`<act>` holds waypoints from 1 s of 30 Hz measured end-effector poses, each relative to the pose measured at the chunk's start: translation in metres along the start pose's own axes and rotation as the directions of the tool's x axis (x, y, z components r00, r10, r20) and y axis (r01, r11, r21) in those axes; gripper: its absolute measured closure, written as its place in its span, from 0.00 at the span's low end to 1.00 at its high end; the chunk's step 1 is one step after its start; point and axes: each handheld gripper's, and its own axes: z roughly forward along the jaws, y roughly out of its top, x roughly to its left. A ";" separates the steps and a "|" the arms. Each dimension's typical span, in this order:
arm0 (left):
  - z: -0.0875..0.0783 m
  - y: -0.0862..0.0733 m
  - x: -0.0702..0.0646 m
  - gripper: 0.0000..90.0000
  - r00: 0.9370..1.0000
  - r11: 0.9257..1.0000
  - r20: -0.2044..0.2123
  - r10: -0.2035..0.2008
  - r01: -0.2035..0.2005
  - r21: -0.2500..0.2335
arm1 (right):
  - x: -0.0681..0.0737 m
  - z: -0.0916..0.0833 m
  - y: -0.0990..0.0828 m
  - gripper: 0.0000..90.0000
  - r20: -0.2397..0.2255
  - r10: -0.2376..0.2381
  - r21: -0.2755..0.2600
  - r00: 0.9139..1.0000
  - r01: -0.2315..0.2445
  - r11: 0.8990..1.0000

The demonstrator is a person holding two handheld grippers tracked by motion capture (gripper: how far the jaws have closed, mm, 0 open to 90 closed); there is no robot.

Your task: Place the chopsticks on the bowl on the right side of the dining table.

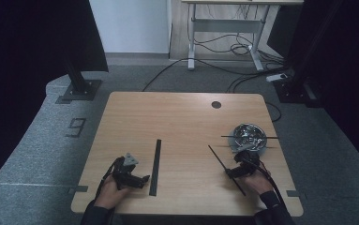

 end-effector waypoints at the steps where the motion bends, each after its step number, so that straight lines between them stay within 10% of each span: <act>1: 0.000 0.000 0.000 0.00 1.000 1.000 0.000 0.000 0.000 0.000 | -0.003 -0.001 -0.001 0.05 0.004 0.004 0.002 1.000 -0.004 1.000; 7: 0.000 0.000 0.000 0.00 1.000 1.000 0.000 0.000 0.000 -0.001 | -0.022 -0.006 -0.006 0.10 0.023 0.034 0.023 0.999 -0.035 0.999; 18: 0.000 0.000 0.000 0.00 1.000 1.000 0.000 0.001 -0.001 0.001 | -0.010 -0.008 0.010 0.32 -0.042 -0.037 0.119 0.998 0.042 0.992; 30: 0.000 0.000 0.000 0.00 1.000 1.000 0.000 0.000 0.000 0.001 | -0.006 -0.002 0.041 0.69 -0.155 -0.101 0.310 0.983 0.146 0.939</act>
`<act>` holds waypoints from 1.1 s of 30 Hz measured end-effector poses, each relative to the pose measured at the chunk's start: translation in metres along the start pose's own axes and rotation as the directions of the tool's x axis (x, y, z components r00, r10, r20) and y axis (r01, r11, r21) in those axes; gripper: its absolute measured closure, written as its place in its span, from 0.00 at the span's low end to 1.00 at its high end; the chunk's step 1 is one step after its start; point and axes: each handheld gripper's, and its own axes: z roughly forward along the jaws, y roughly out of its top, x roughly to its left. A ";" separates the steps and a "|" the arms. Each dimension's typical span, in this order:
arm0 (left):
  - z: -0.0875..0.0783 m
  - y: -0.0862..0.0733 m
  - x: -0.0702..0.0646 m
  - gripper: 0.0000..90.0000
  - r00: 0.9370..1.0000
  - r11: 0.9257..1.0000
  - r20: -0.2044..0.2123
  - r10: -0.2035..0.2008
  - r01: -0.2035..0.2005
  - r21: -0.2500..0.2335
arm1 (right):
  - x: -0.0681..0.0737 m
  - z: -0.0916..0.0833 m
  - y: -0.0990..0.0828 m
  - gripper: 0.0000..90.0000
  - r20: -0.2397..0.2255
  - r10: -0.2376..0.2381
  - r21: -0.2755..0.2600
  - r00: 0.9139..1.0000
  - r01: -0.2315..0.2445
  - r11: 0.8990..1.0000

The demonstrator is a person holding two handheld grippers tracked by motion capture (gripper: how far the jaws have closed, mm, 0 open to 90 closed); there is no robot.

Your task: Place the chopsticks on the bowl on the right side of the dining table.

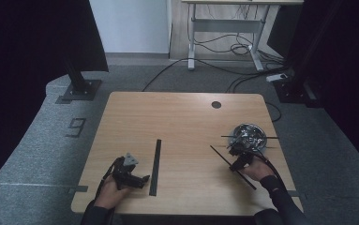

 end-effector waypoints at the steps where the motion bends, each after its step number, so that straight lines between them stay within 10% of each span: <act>1: 0.000 0.000 0.000 0.00 1.000 1.000 0.000 0.001 -0.001 0.001 | 0.000 0.000 0.002 0.71 -0.001 -0.004 0.010 1.000 0.004 1.000; 13: 0.000 0.000 0.000 0.00 1.000 1.000 0.000 0.000 0.000 0.000 | 0.003 0.003 0.024 0.85 -0.011 -0.033 0.169 0.999 0.034 0.985; 33: 0.000 0.000 0.000 0.00 1.000 1.000 0.001 0.000 0.000 0.000 | 0.002 0.004 0.027 0.96 -0.025 0.002 0.192 1.000 0.003 0.981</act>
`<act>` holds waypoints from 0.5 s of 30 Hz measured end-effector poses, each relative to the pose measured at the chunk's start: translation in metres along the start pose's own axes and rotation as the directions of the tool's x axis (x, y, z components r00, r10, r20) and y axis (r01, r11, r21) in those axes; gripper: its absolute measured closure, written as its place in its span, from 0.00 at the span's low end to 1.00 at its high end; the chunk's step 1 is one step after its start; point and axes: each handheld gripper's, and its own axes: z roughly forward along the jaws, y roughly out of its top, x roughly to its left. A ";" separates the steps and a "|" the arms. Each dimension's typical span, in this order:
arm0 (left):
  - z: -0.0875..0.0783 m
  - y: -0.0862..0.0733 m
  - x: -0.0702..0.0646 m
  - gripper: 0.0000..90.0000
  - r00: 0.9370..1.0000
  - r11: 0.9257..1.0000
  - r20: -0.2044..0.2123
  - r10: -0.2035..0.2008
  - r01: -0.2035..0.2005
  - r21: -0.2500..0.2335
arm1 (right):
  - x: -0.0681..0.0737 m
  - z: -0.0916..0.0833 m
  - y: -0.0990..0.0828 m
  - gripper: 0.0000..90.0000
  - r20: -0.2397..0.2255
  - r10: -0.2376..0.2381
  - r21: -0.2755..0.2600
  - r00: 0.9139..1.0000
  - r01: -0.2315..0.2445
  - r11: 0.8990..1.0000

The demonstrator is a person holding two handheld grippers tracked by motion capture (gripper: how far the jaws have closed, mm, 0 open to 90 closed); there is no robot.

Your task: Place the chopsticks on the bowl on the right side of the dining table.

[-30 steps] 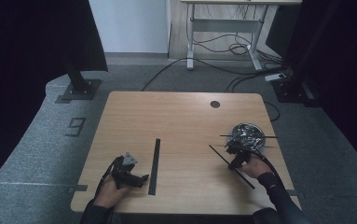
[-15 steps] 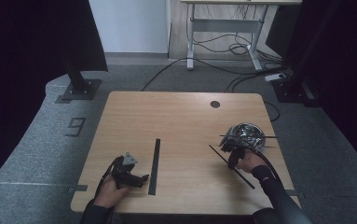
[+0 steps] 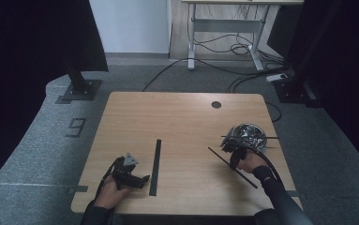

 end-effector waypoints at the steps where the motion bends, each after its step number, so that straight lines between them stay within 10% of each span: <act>1: 0.000 0.000 0.000 0.00 1.000 1.000 0.000 0.000 0.000 0.000 | 0.000 0.000 0.000 0.96 0.000 0.000 0.000 1.000 0.000 1.000; 15: 0.000 0.000 0.000 0.00 1.000 1.000 0.000 0.000 0.000 0.000 | 0.000 -0.019 -0.016 0.96 -0.024 -0.017 -0.062 1.000 0.016 0.998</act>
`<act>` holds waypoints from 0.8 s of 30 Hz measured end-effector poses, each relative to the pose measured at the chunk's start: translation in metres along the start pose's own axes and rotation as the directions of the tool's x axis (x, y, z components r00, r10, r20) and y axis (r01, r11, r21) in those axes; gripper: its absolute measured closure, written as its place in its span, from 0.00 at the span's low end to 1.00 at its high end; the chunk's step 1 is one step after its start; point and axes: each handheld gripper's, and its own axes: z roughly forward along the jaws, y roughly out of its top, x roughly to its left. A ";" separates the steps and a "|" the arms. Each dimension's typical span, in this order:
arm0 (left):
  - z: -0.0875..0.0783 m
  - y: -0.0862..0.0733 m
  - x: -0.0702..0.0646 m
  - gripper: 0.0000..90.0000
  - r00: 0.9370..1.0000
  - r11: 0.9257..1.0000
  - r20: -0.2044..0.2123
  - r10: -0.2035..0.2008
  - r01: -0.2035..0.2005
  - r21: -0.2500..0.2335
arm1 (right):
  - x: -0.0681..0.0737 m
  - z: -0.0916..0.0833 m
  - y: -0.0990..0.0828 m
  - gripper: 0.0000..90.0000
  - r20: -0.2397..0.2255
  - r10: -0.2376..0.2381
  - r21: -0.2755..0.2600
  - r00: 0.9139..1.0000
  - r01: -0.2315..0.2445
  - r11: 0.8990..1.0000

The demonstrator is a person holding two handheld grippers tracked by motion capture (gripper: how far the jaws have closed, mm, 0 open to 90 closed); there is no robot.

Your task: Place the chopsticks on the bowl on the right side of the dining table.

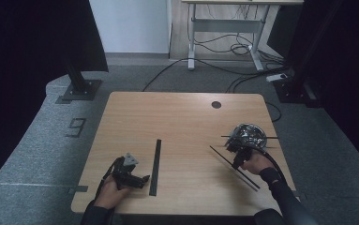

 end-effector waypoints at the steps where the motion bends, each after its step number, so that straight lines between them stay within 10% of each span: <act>1: 0.000 0.000 0.000 0.00 1.000 1.000 0.000 0.000 0.000 0.000 | 0.001 -0.002 -0.001 0.96 -0.001 -0.001 -0.005 1.000 0.001 1.000; 24: 0.000 0.000 0.000 0.00 1.000 1.000 0.000 -0.002 0.002 -0.003 | 0.006 -0.059 -0.010 0.96 -0.009 -0.023 -0.054 1.000 0.023 0.998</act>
